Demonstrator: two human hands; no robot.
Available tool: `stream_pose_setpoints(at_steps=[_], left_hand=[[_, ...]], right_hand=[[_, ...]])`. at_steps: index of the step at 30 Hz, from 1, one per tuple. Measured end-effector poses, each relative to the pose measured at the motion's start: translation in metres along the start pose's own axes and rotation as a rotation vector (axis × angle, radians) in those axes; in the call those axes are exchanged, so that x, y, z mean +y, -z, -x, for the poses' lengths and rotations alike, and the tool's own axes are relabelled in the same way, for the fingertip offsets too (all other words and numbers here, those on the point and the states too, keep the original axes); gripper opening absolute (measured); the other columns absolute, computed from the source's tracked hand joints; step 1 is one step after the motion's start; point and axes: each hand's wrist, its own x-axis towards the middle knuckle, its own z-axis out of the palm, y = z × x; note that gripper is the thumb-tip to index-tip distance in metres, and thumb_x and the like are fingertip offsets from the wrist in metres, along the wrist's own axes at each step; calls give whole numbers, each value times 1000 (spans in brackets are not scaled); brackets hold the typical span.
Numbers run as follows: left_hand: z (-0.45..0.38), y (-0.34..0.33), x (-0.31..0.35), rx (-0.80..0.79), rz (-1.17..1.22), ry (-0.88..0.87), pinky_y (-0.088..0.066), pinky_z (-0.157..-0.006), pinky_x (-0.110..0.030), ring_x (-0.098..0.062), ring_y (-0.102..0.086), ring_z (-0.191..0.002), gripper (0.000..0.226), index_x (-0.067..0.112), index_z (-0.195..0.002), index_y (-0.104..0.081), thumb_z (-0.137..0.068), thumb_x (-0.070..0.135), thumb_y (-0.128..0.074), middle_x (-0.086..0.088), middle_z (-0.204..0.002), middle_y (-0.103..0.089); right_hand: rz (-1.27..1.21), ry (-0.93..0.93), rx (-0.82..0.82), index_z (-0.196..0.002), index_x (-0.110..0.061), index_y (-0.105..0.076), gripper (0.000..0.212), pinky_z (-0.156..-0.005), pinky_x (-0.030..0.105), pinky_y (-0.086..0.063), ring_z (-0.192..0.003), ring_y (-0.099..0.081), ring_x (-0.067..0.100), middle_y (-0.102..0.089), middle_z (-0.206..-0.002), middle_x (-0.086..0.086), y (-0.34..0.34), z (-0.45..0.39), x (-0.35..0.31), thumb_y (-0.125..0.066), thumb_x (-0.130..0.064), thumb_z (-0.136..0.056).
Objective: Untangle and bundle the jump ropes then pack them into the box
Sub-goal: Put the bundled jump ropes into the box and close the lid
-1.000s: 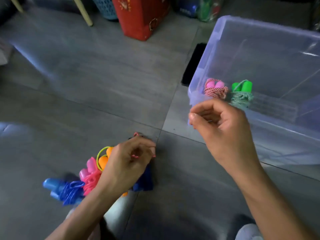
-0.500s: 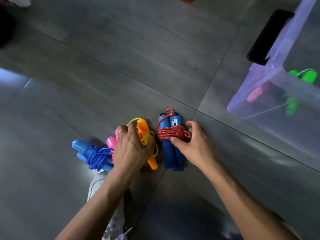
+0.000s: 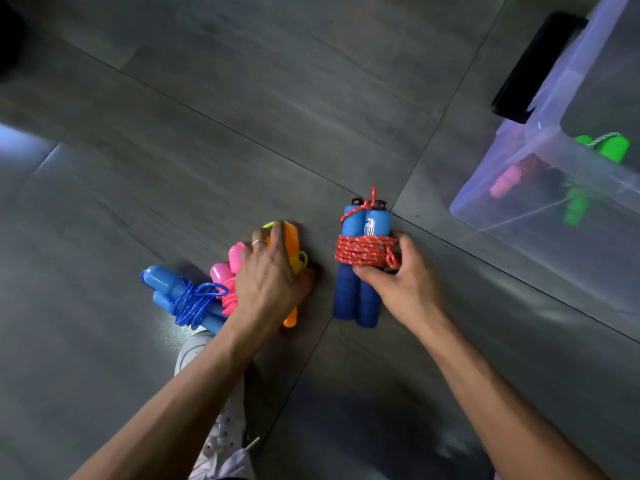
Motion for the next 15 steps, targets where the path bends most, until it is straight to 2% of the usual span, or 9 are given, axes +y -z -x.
stream_pose_setpoints(at_steps=[2, 3, 4, 5, 6, 7, 9, 11, 15], left_hand=[[7, 6, 1, 54, 335, -20, -51, -82, -39, -30, -62, -97, 72, 27, -140, -37, -76, 35, -69, -6, -117, -62], [10, 14, 9, 76, 548, -13, -57, -69, -39, -22, -69, -82, 69, 29, -140, -36, -79, 27, -69, 2, -105, -68], [13, 20, 18, 88, 720, -19, -58, -53, -35, -11, -69, -64, 65, 27, -139, -35, -83, 17, -68, 12, -92, -71], [13, 27, 28, 97, 817, -40, -53, -47, -22, -1, -67, -59, 63, 23, -139, -36, -86, 7, -66, 25, -86, -69], [11, 34, 38, 119, 866, -80, -49, -48, -12, 7, -65, -63, 62, 20, -139, -37, -87, 3, -65, 36, -87, -65], [8, 41, 47, 142, 898, -126, -47, -57, -9, 10, -64, -73, 62, 20, -139, -38, -86, 5, -67, 39, -94, -63], [1, 57, 64, 179, 964, -201, -47, -73, -12, 0, -63, -97, 68, 24, -142, -39, -81, 17, -69, 25, -116, -63], [-4, 73, 84, 183, 1003, -265, -51, -74, -20, -12, -62, -103, 71, 31, -143, -39, -79, 21, -69, 14, -128, -60], [-4, 109, 144, 125, 1044, -475, -53, -74, -25, -15, -62, -107, 74, 33, -145, -37, -78, 27, -69, 10, -133, -58]], right_hand=[[-17, 58, 41, -107, -36, -55, 43, -60, 13, -45, -68, -60, -7, -65, -82, -19, 12, 5, -13, -79, -27, -73], [-31, 89, 63, -110, -35, -55, 44, -58, 9, -44, -68, -60, -8, -65, -81, -20, 19, 6, -21, -79, -28, -73], [-41, 120, 90, -112, -34, -56, 45, -58, 7, -43, -69, -60, -9, -65, -82, -22, 26, 8, -28, -79, -28, -74], [-46, 156, 116, -114, -34, -56, 46, -59, 5, -42, -71, -60, -10, -65, -82, -23, 34, 11, -38, -79, -29, -74], [-47, 197, 140, -115, -33, -56, 47, -60, 4, -41, -73, -60, -11, -65, -83, -25, 42, 15, -48, -79, -28, -75], [-50, 244, 162, -117, -32, -55, 48, -61, 3, -41, -75, -60, -11, -64, -84, -25, 52, 19, -58, -79, -28, -75], [-53, 337, 206, -120, -29, -54, 49, -63, 6, -44, -77, -61, -9, -64, -88, -25, 73, 27, -78, -77, -31, -76], [-49, 394, 250, -124, -28, -53, 53, -67, 13, -49, -81, -62, -4, -62, -98, -25, 97, 31, -93, -73, -36, -76], [-109, 424, 351, -124, -28, -55, 50, -69, 15, -50, -86, -64, 0, -66, -103, -14, 156, 33, -106, -76, -32, -79]])
